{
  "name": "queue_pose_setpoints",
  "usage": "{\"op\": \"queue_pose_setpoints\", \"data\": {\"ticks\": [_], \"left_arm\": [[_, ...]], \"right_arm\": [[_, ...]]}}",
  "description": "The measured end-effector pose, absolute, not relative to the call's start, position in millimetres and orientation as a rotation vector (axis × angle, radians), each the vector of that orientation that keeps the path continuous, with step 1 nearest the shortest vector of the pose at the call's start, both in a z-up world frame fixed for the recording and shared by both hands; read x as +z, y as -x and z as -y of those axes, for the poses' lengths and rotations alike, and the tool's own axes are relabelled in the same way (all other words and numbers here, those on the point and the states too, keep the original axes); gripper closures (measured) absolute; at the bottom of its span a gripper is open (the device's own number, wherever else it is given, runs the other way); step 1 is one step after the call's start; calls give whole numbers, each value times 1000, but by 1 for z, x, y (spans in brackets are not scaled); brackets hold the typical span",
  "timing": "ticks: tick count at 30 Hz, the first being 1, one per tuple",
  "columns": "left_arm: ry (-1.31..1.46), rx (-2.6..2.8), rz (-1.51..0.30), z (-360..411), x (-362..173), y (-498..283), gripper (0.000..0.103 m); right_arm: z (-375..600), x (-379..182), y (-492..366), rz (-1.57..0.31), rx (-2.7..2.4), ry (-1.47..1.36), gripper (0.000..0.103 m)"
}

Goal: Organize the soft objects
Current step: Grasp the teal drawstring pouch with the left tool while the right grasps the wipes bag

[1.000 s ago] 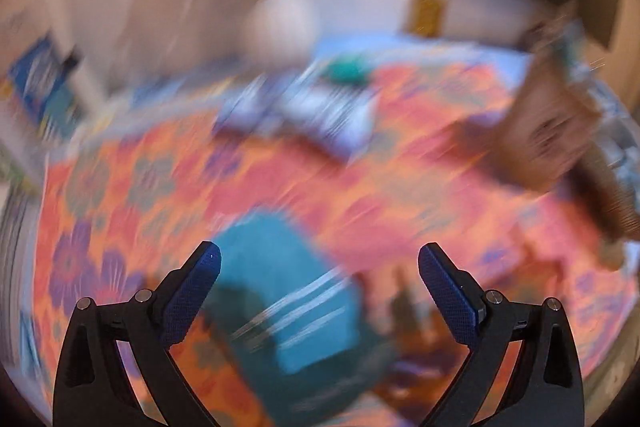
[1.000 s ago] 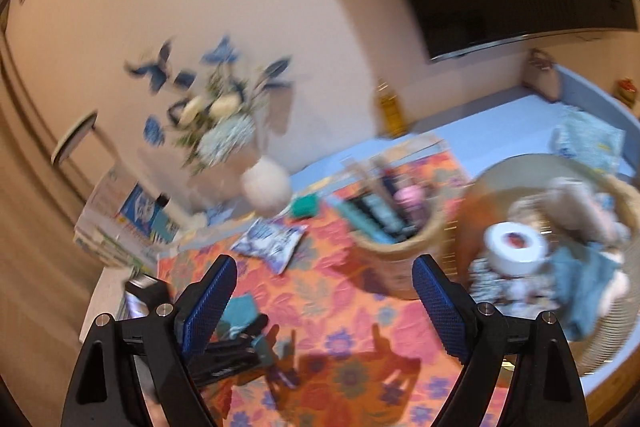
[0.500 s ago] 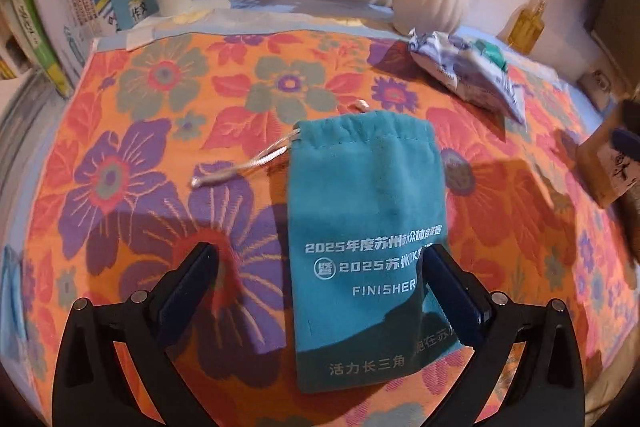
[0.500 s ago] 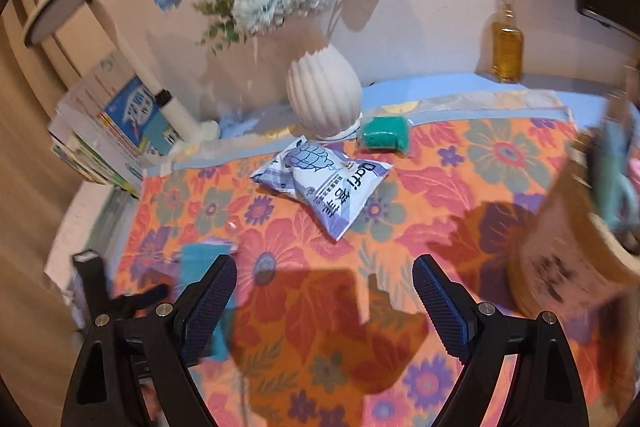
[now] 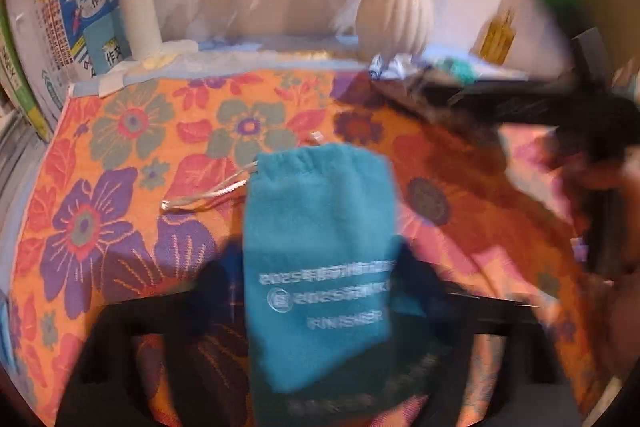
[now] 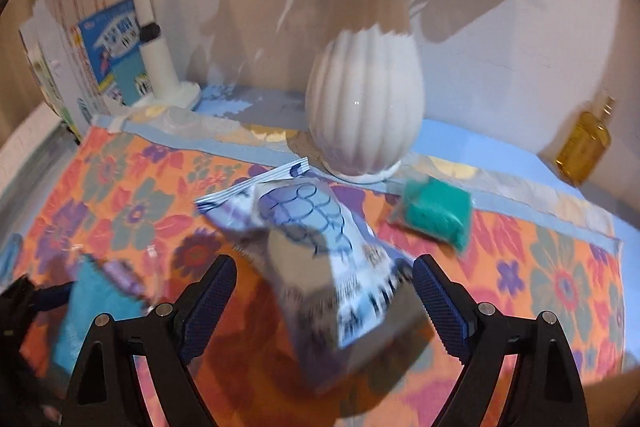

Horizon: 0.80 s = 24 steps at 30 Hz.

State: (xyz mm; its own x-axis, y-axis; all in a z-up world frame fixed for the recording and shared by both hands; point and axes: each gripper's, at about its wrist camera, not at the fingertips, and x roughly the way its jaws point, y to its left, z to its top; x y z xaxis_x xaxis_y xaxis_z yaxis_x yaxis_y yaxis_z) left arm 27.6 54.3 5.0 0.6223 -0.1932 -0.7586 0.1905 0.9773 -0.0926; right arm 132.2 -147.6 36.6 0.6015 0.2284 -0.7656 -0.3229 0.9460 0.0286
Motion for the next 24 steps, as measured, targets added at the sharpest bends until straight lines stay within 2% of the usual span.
{"op": "queue_pose_setpoints", "data": {"ticks": [3, 4, 5, 8, 13, 19, 24], "left_arm": [[130, -287, -833, -69, 8, -25, 62], [176, -301, -823, -75, 8, -26, 62], [242, -313, -808, -84, 8, -26, 62], [367, -332, -782, -97, 5, -27, 62], [466, -362, -731, -107, 3, -26, 63], [351, -271, -734, -100, 18, -18, 63], [293, -272, -776, -97, 29, -5, 72]], "right_arm": [[146, 17, -142, -907, 300, 117, 16], [147, 18, -143, -901, 300, 109, 24], [150, 21, -140, -878, 307, 94, 43], [155, 28, -133, -830, 357, 60, 50], [163, 30, -117, -827, 442, -50, 51], [170, 34, -73, -823, 373, -86, 51], [170, 35, -28, -862, 352, -69, 51]]}}
